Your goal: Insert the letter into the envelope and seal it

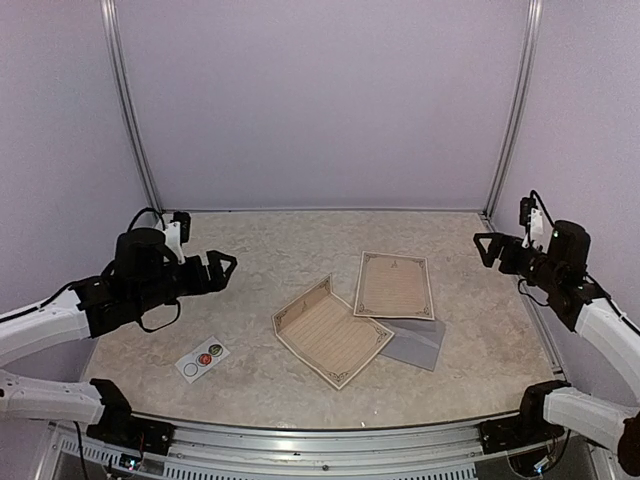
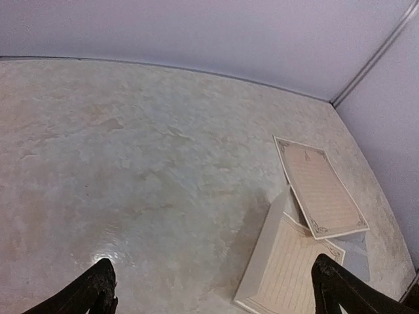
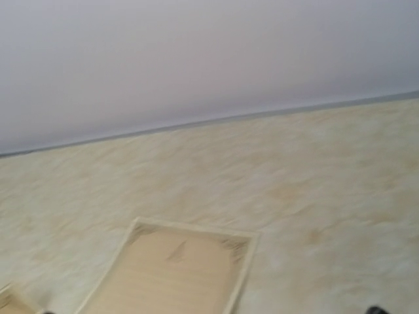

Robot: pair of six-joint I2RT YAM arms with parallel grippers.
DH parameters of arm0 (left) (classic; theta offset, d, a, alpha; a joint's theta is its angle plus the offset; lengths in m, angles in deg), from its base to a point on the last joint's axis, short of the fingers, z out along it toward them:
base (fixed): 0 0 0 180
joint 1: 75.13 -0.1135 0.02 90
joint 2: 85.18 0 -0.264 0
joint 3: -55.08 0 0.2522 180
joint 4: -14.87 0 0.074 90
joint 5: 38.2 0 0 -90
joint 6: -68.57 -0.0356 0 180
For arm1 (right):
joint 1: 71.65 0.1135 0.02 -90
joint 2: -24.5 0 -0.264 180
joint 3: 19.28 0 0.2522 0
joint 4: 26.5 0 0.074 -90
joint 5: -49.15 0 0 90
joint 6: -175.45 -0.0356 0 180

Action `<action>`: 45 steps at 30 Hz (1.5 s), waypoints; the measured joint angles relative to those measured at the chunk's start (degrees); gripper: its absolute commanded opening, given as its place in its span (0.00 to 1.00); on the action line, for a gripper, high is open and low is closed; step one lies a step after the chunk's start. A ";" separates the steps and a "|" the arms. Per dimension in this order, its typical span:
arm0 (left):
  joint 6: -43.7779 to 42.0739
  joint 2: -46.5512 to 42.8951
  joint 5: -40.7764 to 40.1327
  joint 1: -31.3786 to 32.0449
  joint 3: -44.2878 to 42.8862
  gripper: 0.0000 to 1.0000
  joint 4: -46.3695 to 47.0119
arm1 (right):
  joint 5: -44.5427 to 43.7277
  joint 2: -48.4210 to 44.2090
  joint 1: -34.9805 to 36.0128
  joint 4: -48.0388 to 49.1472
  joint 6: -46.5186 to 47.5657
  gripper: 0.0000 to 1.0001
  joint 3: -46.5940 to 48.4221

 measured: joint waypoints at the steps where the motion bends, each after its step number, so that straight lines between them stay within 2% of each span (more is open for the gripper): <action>1: -0.72 2.86 0.66 4.11 -1.05 0.99 0.09 | 1.20 0.00 0.39 -0.37 -0.44 1.00 0.00; 6: -4.24 18.56 2.84 14.56 -8.04 0.99 -0.46 | 4.79 0.00 4.46 -1.42 -2.19 1.00 -0.44; 14: -7.87 36.72 3.13 15.98 -14.36 0.97 -2.43 | 6.47 -0.39 8.02 -2.58 -3.63 0.99 -2.58; 17: -8.81 40.74 3.17 16.13 -16.13 0.75 -3.13 | 6.45 -0.61 8.33 -3.54 -3.65 0.99 -2.58; 18: -8.72 41.70 3.23 16.17 -16.61 0.63 -3.17 | 6.43 -0.70 8.35 -3.78 -3.63 0.99 -2.58; 21: -9.62 44.59 3.67 16.44 -17.59 0.17 -2.84 | 6.43 -1.05 8.37 -4.33 -3.61 0.99 -2.58; 22: -10.21 45.24 3.80 16.63 -17.59 0.06 -2.75 | 6.43 -1.09 8.37 -4.44 -3.61 0.99 -2.58; 23: -10.45 45.77 3.89 16.83 -17.59 0.00 -2.75 | 6.45 -1.09 8.39 -4.61 -3.58 0.99 -2.58; 30: -9.44 44.76 3.15 17.79 -18.47 0.00 -6.32 | 8.24 2.84 8.98 -6.49 -6.69 0.99 -0.79; 34: -5.57 34.10 4.74 17.79 -18.38 0.00 -8.68 | 11.08 5.55 11.19 -6.75 -11.39 1.00 0.85; 39: -1.36 18.88 9.38 17.84 -16.50 0.00 -2.32 | 12.90 5.70 15.28 -4.72 -17.42 0.99 0.31; 45: 0.20 12.94 15.39 17.92 -13.77 0.00 5.01 | 14.75 5.86 22.27 5.16 -23.78 0.99 -3.50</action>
